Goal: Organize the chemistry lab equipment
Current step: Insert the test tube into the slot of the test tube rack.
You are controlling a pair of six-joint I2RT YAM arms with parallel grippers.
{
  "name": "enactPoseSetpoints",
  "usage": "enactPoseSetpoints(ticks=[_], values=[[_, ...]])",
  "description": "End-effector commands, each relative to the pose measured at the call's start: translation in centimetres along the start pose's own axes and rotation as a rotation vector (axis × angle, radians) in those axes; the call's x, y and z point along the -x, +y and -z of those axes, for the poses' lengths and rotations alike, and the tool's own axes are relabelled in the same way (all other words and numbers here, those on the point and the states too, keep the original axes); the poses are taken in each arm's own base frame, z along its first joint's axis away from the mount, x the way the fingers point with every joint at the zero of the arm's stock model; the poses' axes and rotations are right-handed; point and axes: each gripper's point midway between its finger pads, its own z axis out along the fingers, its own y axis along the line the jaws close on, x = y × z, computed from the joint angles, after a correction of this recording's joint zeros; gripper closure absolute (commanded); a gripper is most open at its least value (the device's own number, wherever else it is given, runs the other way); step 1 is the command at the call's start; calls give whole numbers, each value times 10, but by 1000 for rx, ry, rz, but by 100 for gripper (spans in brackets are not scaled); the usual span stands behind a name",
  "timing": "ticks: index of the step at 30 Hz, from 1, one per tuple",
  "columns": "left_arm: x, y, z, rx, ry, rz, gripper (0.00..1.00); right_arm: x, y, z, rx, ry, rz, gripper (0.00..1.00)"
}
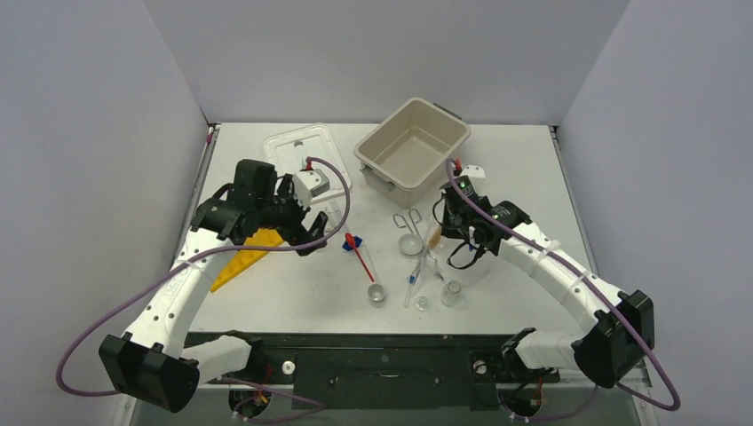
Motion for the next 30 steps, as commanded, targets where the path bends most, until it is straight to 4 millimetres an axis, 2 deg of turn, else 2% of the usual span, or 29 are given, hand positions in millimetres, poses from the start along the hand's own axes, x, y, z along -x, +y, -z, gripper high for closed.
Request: enactPoseSetpoints(ticks=[1, 5, 15, 30], values=[[8, 2, 7, 29, -15, 6, 4, -9, -27, -23, -136, 1, 57, 100], [4, 5, 8, 50, -5, 0, 3, -15, -32, -39, -177, 5, 69, 100], [2, 9, 11, 83, -20, -26, 3, -22, -38, -64, -212, -1, 72, 100], [-1, 13, 12, 103, 0, -38, 3, -37, -45, -86, -231, 0, 46, 100]])
